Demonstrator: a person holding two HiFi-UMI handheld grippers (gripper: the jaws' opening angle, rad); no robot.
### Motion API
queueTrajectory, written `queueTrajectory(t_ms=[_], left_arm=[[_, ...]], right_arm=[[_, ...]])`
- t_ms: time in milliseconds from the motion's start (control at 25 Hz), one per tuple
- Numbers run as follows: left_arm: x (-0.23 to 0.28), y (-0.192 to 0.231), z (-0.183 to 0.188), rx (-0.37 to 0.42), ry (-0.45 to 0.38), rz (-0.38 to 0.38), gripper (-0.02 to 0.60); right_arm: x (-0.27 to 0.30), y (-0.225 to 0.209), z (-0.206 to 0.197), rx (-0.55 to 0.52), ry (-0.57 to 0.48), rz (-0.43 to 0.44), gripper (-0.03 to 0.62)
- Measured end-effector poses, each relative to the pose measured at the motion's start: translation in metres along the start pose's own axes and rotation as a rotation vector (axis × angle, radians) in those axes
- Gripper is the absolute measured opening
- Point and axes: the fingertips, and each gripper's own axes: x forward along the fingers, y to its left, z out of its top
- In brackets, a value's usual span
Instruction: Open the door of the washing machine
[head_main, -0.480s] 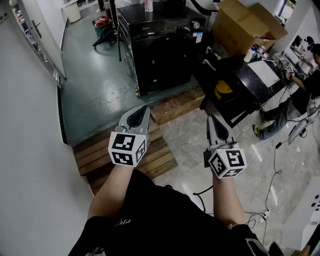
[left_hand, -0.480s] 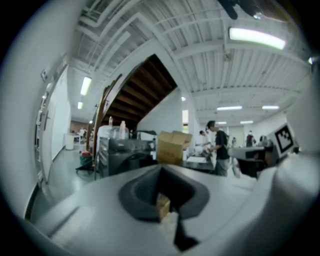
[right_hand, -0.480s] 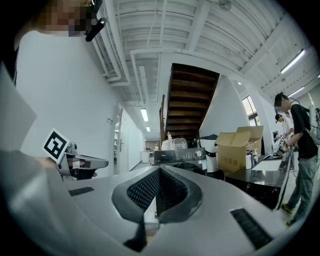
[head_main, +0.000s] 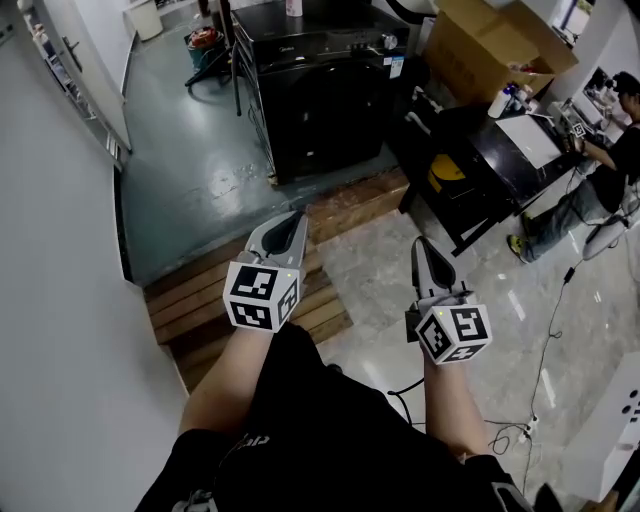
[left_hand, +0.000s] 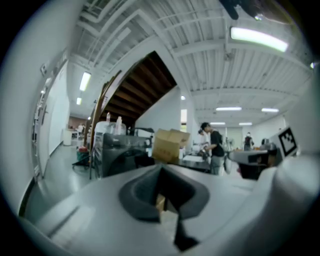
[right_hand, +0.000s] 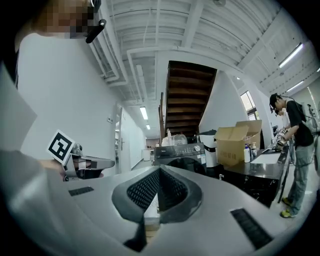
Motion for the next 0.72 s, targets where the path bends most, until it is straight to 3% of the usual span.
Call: queueTrajectory(t_ms=[360, 720], left_arm=[[0.022, -0.022, -0.004, 0.013, 0.019, -0.042, 0.008], [0.063, -0.027, -0.004, -0.003, 0.014, -0.08, 0.008]], right_arm=[[-0.004, -0.024, -0.015, 0.124, 0.017, -0.008, -0.007], [-0.004, -0.054, -0.027, 0.149, 0.047, -0.042, -0.006]])
